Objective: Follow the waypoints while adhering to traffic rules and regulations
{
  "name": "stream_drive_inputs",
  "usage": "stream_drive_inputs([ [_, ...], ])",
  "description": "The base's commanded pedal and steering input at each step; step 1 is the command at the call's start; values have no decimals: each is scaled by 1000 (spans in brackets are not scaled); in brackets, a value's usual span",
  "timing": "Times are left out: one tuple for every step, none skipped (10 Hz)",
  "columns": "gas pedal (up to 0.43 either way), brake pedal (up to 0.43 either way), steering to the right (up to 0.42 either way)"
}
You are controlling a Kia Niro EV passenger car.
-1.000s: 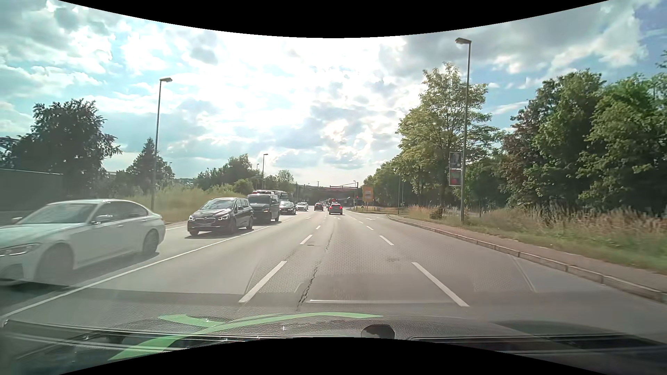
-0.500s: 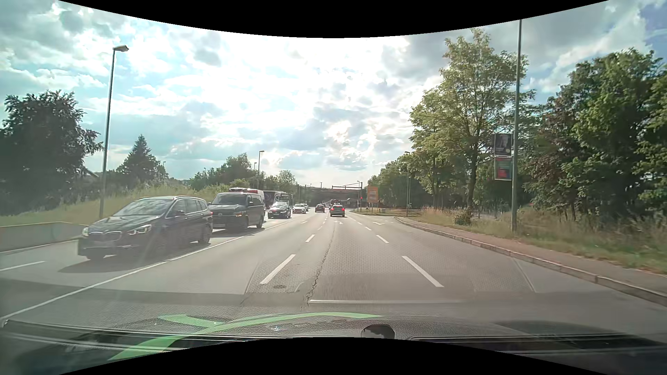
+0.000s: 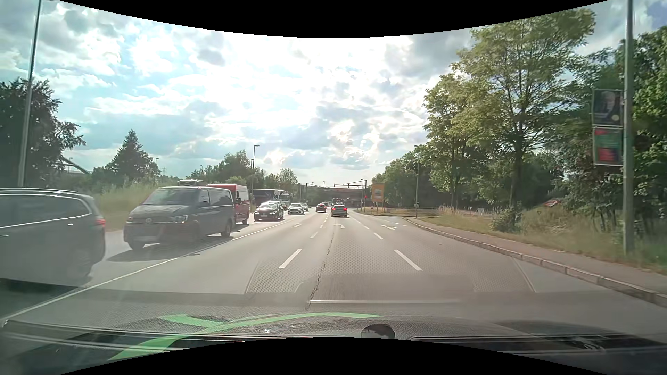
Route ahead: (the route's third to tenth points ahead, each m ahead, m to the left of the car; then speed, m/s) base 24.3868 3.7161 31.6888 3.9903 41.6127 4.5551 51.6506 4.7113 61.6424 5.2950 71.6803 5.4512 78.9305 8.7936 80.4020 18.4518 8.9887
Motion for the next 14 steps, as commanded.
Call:
stream_drive_inputs([
  [0, 165, -7],
  [0, 177, -7],
  [0, 189, -7],
  [0, 213, -7],
  [0, 213, -7],
  [0, 213, -7],
  [0, 213, -7],
  [0, 195, -7],
  [0, 177, -7],
  [0, 171, -7],
  [0, 171, -7],
  [0, 171, -7],
  [0, 171, -7],
  [0, 165, -7],
])
